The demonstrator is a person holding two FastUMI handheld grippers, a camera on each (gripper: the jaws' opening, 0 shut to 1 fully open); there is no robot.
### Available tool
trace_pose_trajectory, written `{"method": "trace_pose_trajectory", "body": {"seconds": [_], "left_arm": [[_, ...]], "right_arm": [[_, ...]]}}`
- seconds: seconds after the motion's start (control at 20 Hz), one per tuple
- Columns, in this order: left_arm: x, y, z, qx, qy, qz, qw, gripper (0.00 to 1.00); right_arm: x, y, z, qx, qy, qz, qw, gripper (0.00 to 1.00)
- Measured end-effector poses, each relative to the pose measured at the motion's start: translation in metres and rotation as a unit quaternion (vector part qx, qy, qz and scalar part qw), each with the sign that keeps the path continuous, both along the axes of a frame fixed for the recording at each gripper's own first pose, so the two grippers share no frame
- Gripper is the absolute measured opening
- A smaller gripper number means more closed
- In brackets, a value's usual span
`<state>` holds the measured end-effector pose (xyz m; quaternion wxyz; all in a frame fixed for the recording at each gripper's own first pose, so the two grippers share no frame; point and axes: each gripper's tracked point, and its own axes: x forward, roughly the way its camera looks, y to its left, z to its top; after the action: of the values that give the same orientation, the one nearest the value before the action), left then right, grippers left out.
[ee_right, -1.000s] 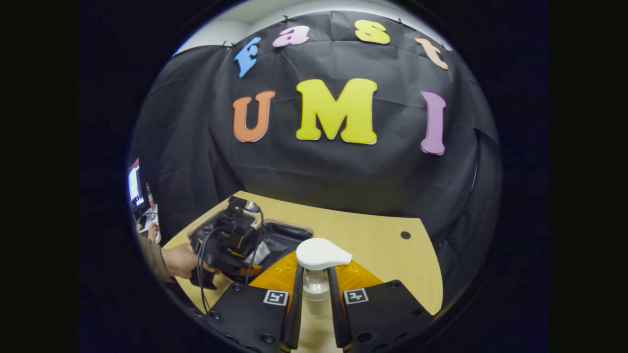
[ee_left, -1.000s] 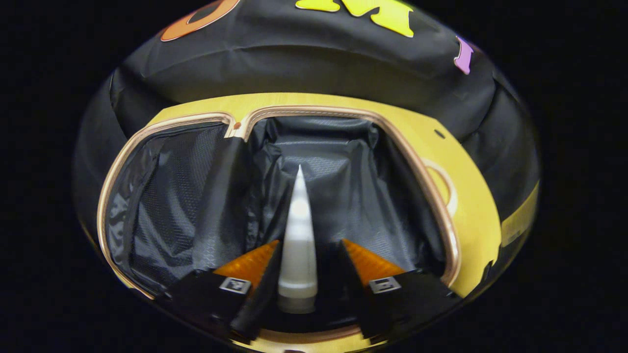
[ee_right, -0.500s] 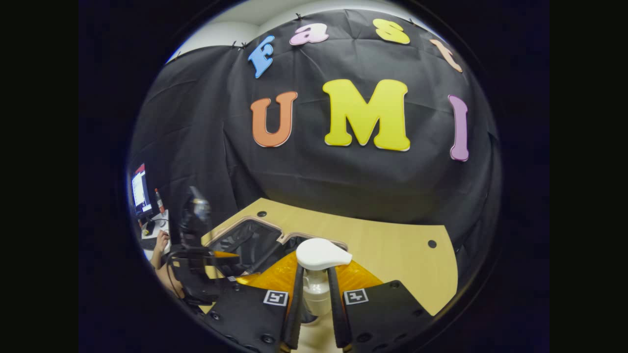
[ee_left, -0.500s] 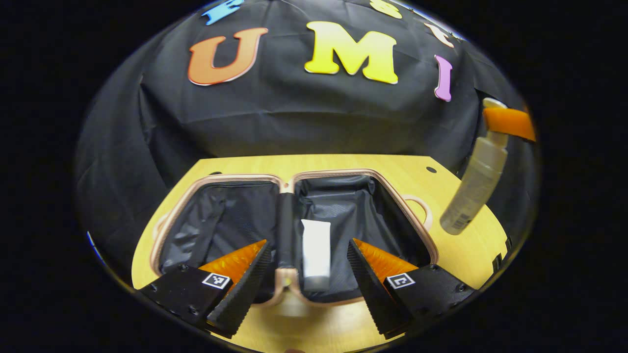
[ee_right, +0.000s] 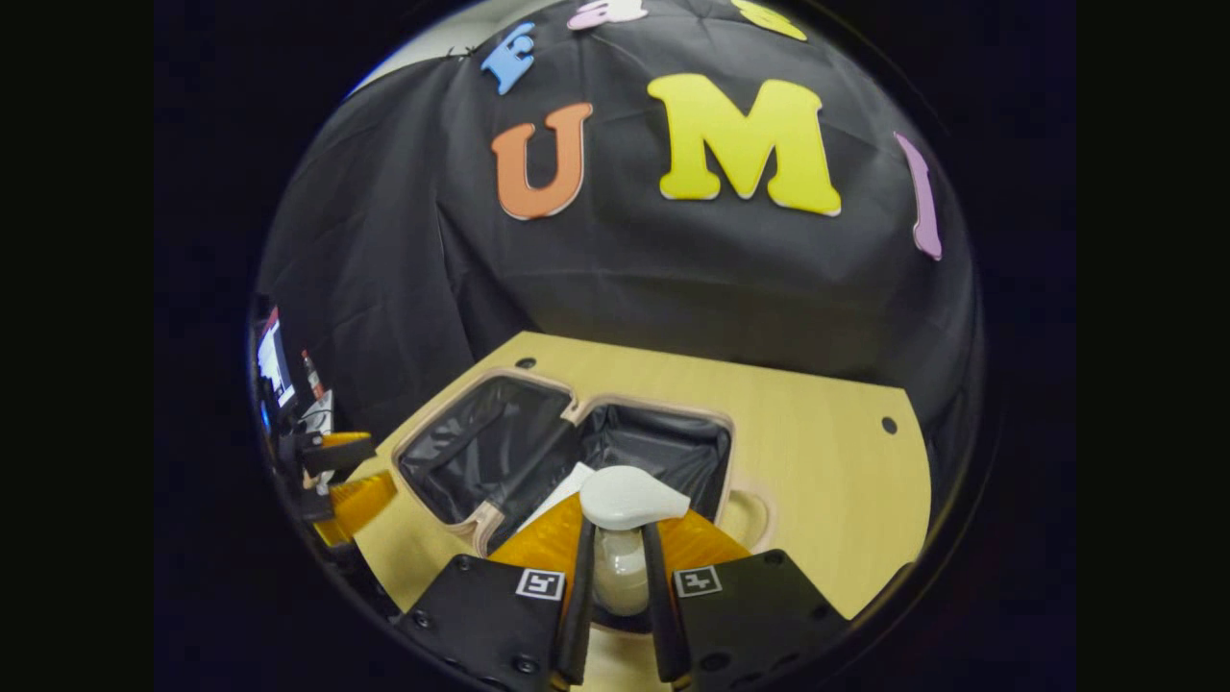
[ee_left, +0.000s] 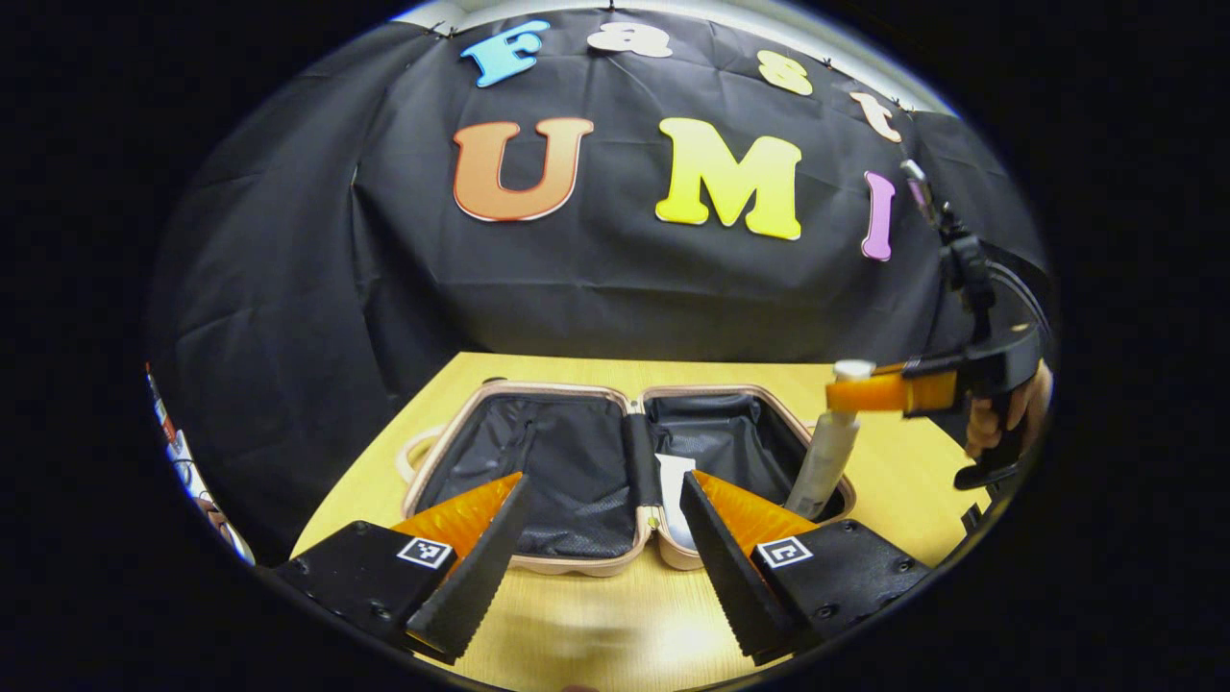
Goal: First open the suitcase, pack the skin care products into it, and then close the suitcase.
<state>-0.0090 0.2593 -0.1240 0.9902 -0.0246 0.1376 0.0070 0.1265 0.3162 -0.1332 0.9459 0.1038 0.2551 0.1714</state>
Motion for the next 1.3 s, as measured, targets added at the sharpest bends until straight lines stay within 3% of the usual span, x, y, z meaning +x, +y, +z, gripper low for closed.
{"method": "trace_pose_trajectory", "body": {"seconds": [0.2,0.45,0.5,0.8,0.9,0.95,1.05,1.1,1.15,1.3], "left_arm": [[-0.014,0.014,0.025,-0.008,-0.03,0.017,0.999,0.99],[-0.021,0.038,0.032,-0.006,-0.04,0.038,0.998,0.99],[-0.021,0.044,0.03,-0.009,-0.038,0.044,0.998,0.99],[-0.026,0.081,0.018,-0.026,-0.023,0.094,0.995,0.99],[-0.029,0.089,0.012,-0.037,-0.02,0.104,0.994,0.99],[-0.032,0.094,0.01,-0.039,-0.017,0.11,0.993,0.99],[-0.036,0.104,0.003,-0.043,-0.012,0.12,0.992,0.99],[-0.037,0.107,0.002,-0.046,-0.01,0.123,0.991,0.98],[-0.038,0.109,0.0,-0.049,-0.007,0.127,0.991,0.98],[-0.034,0.116,-0.003,-0.058,-0.003,0.129,0.99,0.98]], "right_arm": [[0.003,0.012,-0.021,-0.001,0.033,0.004,0.999,0.24],[0.049,0.025,-0.026,0.008,0.057,-0.016,0.998,0.22],[0.061,0.029,-0.031,0.003,0.064,-0.019,0.998,0.27],[0.102,0.03,-0.078,-0.044,0.115,-0.051,0.991,0.24],[0.101,0.024,-0.101,-0.059,0.149,-0.066,0.985,0.18],[0.101,0.028,-0.107,-0.051,0.162,-0.064,0.983,0.05],[0.102,0.032,-0.115,-0.048,0.174,-0.066,0.981,0.04],[0.103,0.031,-0.116,-0.047,0.177,-0.07,0.981,0.1],[0.103,0.035,-0.116,-0.038,0.181,-0.069,0.98,0.04],[0.099,0.034,-0.111,-0.032,0.183,-0.073,0.98,0.04]]}}
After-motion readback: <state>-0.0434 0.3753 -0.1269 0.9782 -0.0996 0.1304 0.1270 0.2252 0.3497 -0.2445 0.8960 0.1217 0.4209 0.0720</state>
